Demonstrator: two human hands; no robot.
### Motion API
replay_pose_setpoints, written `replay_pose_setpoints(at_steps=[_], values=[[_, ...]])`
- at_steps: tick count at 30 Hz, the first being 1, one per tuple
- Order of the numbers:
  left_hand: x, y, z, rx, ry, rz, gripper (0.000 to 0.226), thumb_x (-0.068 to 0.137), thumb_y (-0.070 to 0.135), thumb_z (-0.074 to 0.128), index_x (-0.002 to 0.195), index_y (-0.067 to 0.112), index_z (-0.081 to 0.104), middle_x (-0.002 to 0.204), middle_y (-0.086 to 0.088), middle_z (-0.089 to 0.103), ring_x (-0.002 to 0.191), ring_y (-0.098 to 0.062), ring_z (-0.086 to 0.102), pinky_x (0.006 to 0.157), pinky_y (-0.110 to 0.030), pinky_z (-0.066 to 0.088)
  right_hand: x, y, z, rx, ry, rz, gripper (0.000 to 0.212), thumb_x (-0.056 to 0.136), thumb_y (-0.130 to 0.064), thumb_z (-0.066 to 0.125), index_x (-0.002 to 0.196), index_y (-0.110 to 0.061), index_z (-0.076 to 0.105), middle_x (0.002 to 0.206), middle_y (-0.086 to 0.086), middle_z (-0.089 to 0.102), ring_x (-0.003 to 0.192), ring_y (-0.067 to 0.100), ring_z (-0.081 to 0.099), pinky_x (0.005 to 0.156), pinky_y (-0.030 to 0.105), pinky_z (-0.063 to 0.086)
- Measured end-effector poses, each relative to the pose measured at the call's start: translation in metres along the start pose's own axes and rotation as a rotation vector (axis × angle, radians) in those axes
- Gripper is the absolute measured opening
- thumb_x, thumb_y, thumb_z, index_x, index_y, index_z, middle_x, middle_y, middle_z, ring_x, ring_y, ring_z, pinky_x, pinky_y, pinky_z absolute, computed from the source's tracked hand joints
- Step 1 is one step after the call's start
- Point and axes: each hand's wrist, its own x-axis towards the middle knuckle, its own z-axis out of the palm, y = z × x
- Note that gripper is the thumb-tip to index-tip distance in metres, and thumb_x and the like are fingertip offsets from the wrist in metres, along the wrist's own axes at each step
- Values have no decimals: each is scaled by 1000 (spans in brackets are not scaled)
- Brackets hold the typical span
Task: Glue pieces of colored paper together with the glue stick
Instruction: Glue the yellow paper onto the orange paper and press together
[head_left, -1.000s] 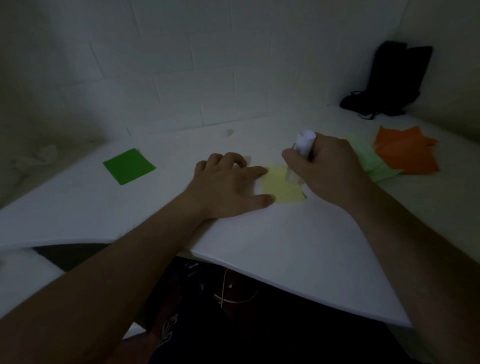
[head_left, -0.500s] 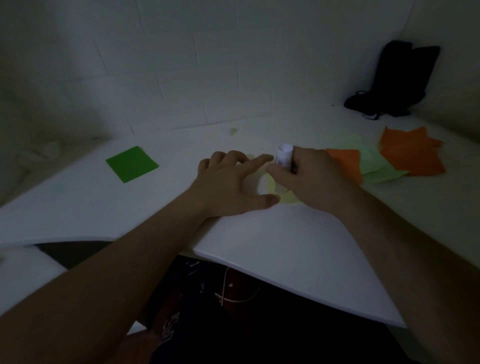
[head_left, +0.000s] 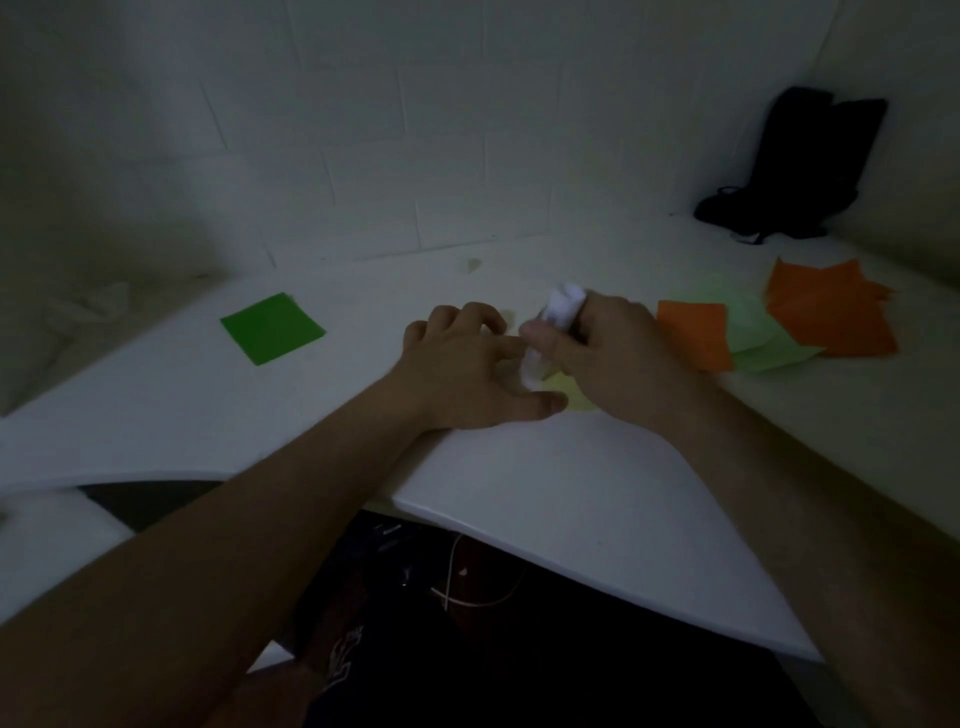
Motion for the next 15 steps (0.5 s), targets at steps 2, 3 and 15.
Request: replay_pose_setpoints(at_steps=[2,3,15], values=[[0,0,-1,-9,-20,1,87,58,101,35,138,67,38,150,6,36,140,-29,29,111,-51,23,1,2,-9,95,131,34,32,101,-45,60,99,-15,72,77,-11,70,70,-9,64,70,15,46],[-1,0,-1,-14,-19,3,87,57,102,33,138,70,34,150,6,36,140,-29,28,111,-52,22,1,3,-14,93,193,42,34,101,-44,60,100,-12,72,73,-11,68,67,-10,62,66,11,42],[0,-1,1,2,4,-4,85,57,101,31,137,71,32,151,6,36,140,-29,29,111,-51,23,-7,4,-9,-122,-45,-45,21,98,-42,63,81,-31,55,69,-12,63,68,-1,61,57,14,38]])
